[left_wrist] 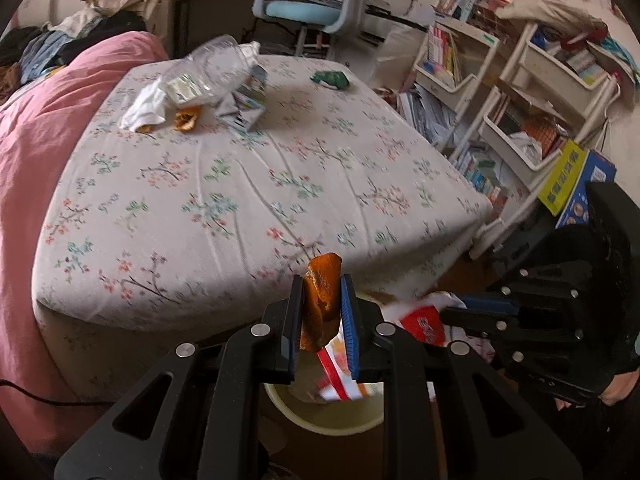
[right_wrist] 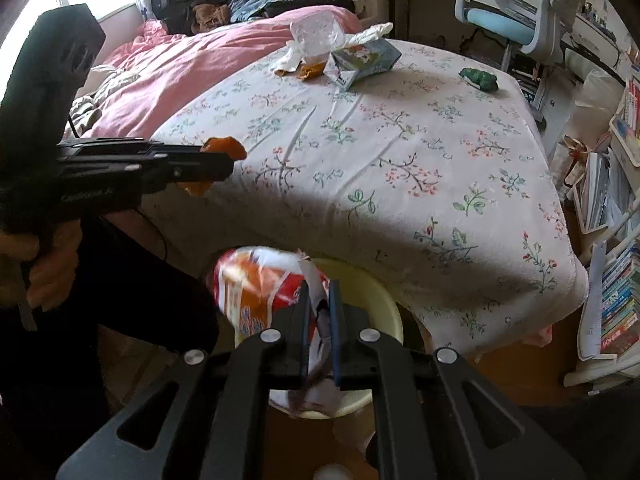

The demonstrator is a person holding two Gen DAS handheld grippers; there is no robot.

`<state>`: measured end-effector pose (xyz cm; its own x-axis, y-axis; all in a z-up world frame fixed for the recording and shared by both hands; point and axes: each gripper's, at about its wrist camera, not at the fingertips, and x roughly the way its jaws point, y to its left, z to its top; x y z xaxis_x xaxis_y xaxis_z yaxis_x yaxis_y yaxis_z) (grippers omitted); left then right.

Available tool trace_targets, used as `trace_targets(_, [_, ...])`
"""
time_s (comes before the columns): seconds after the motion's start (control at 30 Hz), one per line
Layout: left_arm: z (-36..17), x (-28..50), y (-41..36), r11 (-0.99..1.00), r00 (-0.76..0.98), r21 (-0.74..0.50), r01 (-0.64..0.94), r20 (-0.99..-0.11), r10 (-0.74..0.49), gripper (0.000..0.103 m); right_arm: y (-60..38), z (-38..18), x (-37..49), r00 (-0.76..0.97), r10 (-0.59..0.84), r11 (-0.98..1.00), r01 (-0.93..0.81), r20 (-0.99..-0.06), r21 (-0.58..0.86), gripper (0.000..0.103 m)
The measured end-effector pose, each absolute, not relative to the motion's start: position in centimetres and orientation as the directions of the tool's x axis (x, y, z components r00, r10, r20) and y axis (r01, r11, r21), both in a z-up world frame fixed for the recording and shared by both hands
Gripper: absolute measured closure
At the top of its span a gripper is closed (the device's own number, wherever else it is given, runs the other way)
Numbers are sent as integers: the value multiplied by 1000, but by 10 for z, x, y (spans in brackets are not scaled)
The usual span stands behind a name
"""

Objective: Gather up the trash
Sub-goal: 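Carry the peel and chip bag down over the yellow bin with both tools, then open both tools to drop the peel and chip bag into the bin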

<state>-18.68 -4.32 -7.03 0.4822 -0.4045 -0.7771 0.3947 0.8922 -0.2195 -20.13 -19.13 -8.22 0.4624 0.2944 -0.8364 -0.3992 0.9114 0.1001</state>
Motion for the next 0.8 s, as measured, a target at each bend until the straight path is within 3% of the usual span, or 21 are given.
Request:
trace_targets(0.1, [-74, -192, -48, 886, 465, -218, 408, -786, -407, 86, -190, -89, -200, 440, 284, 913, -396, -852, 100, 94])
trace_targets(0.17, [-78, -194, -51, 878, 441, -221, 424, -797, -413, 85, -188, -95, -199, 424, 263, 917, -389, -867, 88, 83])
trace_targets(0.23, [-84, -196, -58, 868, 406, -215, 448, -816, -412, 85, -189, -91, -200, 453, 254, 922, -381, -855, 72, 45])
trace_targets(0.3, [-86, -197, -61, 868, 398, -201, 454, -826, -400, 84, -193, -89, -201, 475, 253, 929, -364, -843, 74, 42])
trace_targets(0.43, [-84, -197, -58, 881, 419, -188, 434, -824, -382, 62, -201, -89, -198, 486, 259, 939, -329, -835, 100, 42])
trace_targets(0.8, [-74, -194, -51, 921, 515, -103, 376, -803, -300, 37, -205, -82, -195, 542, 275, 944, -310, -794, 116, 36])
